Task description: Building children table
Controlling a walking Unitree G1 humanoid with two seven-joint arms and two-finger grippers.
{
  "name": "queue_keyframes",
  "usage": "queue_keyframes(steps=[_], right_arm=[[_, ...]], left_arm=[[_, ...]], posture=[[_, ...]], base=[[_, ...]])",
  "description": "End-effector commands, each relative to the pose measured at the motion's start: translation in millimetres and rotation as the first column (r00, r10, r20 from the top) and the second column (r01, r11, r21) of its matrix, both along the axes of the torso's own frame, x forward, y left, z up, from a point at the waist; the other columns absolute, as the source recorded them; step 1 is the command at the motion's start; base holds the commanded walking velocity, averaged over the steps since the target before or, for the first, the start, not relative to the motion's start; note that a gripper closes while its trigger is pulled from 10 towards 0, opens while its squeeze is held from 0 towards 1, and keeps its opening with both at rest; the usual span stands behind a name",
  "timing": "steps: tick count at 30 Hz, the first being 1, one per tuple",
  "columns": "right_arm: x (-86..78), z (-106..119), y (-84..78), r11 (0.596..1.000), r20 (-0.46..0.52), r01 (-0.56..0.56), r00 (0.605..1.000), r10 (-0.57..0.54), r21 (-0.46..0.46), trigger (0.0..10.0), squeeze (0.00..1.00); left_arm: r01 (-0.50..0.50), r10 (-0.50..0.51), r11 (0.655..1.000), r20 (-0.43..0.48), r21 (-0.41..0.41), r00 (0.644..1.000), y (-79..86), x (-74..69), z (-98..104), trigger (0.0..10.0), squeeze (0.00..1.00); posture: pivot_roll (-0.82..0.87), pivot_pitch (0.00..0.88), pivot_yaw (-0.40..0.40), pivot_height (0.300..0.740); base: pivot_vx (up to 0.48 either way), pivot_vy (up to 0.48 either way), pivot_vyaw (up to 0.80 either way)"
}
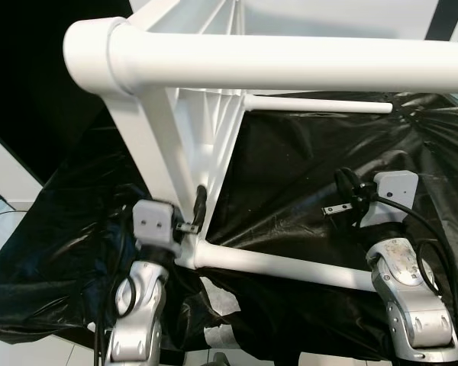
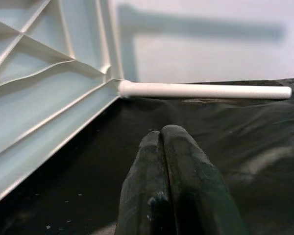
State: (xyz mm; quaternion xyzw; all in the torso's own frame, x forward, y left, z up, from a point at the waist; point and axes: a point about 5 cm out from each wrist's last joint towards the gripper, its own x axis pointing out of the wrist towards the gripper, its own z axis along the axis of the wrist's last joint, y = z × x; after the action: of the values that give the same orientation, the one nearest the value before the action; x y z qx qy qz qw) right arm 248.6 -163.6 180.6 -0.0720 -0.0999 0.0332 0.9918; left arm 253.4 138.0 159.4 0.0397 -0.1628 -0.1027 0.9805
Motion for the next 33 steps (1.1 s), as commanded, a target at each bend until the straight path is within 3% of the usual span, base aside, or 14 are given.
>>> queue_keyframes(steps=[1, 2, 3, 5, 15, 19, 20, 24, 25, 27, 31, 32, 33], right_arm=[[2.2, -2.6, 2.6, 1.0, -0.016, -0.005, 1.0, 0.005, 0.007, 10.0, 0.0], [2.7, -2.6, 3.2, 1.0, -0.016, -0.007, 1.0, 0.007, 0.007, 10.0, 0.0], [2.8, -2.3, 3.7, 1.0, -0.014, -0.009, 1.0, 0.009, 0.008, 10.0, 0.0], [2.7, -1.2, 3.7, 1.0, -0.009, -0.006, 1.0, 0.006, 0.012, 10.0, 0.0], [0.7, -2.0, 3.0, 1.0, -0.008, 0.01, 1.0, -0.01, 0.018, 10.0, 0.0], [-1.2, -3.3, 3.7, 0.999, -0.011, 0.018, 1.0, -0.018, 0.026, 10.0, 0.0], [-1.2, -3.3, 3.7, 0.999, -0.011, 0.018, 1.0, -0.018, 0.026, 10.0, 0.0], [-0.7, -3.6, 4.2, 0.999, -0.013, 0.017, 1.0, -0.017, 0.032, 10.0, 0.0], [-0.7, -3.6, 4.2, 0.999, -0.013, 0.017, 1.0, -0.017, 0.032, 10.0, 0.0], [0.2, -4.2, 5.4, 0.999, -0.014, 0.012, 1.0, -0.012, 0.036, 10.0, 0.0], [1.7, -4.1, 7.5, 0.999, -0.015, 0.0, 1.0, 0.001, 0.038, 10.0, 0.0], [2.1, -4.0, 7.9, 0.999, -0.014, -0.003, 1.0, 0.003, 0.038, 10.0, 0.0], [2.5, -3.7, 8.0, 0.999, -0.014, -0.005, 1.0, 0.006, 0.037, 10.0, 0.0]], left_arm=[[-0.054, 0.054, 0.999, 0.007, -0.001, 0.999, 0.1, 7.3, 0.8, 8.0, 0.0], [-0.048, 0.048, 0.999, 0.002, 0.006, 0.999, -2.5, 12.5, 1.5, 8.0, 0.0], [-0.048, 0.048, 0.999, 0.001, 0.004, 0.999, -5.6, 18.0, 3.3, 0.0, 0.0], [-0.042, 0.042, 0.999, -0.003, -0.004, 0.999, -13.2, 26.0, 5.6, 0.0, 0.0], [-0.014, 0.015, 1.0, -0.044, 0.014, 0.999, -25.2, 27.5, -3.2, 0.0, 0.0], [-0.253, 0.26, 0.964, -0.107, 0.078, 0.96, 2.3, 35.7, -21.3, 0.0, 0.0], [-0.253, 0.26, 0.964, -0.107, 0.078, 0.96, 2.3, 35.7, -21.3, 0.0, 0.0], [-0.411, 0.431, 0.898, -0.128, 0.155, 0.893, 32.7, 32.7, -30.2, 0.0, 0.0], [-0.411, 0.431, 0.898, -0.128, 0.155, 0.893, 32.7, 32.7, -30.2, 0.0, 0.0], [-0.484, 0.513, 0.852, -0.135, 0.201, 0.848, 46.9, 27.5, -36.0, 0.0, 0.0], [-0.513, 0.542, 0.836, -0.149, 0.195, 0.827, 52.0, 22.9, -40.2, 0.0, 0.0], [-0.51, 0.537, 0.84, -0.153, 0.187, 0.829, 51.5, 21.9, -40.8, 0.0, 0.0], [-0.473, 0.492, 0.87, -0.179, 0.137, 0.852, 46.8, 20.8, -43.4, 0.0, 0.0]], posture=[[0.14, 0.0, 0.094, 0.74], [0.14, 0.0, 0.094, 0.74], [0.14, 0.0, 0.098, 0.74], [0.13, 0.0, 0.102, 0.74], [0.12, 0.0, 0.115, 0.74], [0.12, 0.0, 0.119, 0.74], [0.12, 0.0, 0.119, 0.74], [0.13, 0.0, 0.116, 0.74], [0.13, 0.0, 0.116, 0.74], [0.14, 0.0, 0.113, 0.74], [0.15, 0.0, 0.104, 0.74], [0.15, 0.0, 0.104, 0.74], [0.15, 0.0, 0.102, 0.74]], base=[[0.0, 0.0, 0.0], [0.0, 0.0, 0.0], [0.0, 0.0, 0.0], [0.0, 0.0, 0.0], [0.0, 0.0, 0.0], [0.0, 0.0, 0.0], [0.0, 0.0, 0.0], [0.0, 0.0, 0.0], [0.0, 0.0, 0.0], [0.0, 0.0, 0.0], [0.0, 0.0, 0.0], [0.0, 0.0, 0.0], [0.0, 0.0, 0.0]])
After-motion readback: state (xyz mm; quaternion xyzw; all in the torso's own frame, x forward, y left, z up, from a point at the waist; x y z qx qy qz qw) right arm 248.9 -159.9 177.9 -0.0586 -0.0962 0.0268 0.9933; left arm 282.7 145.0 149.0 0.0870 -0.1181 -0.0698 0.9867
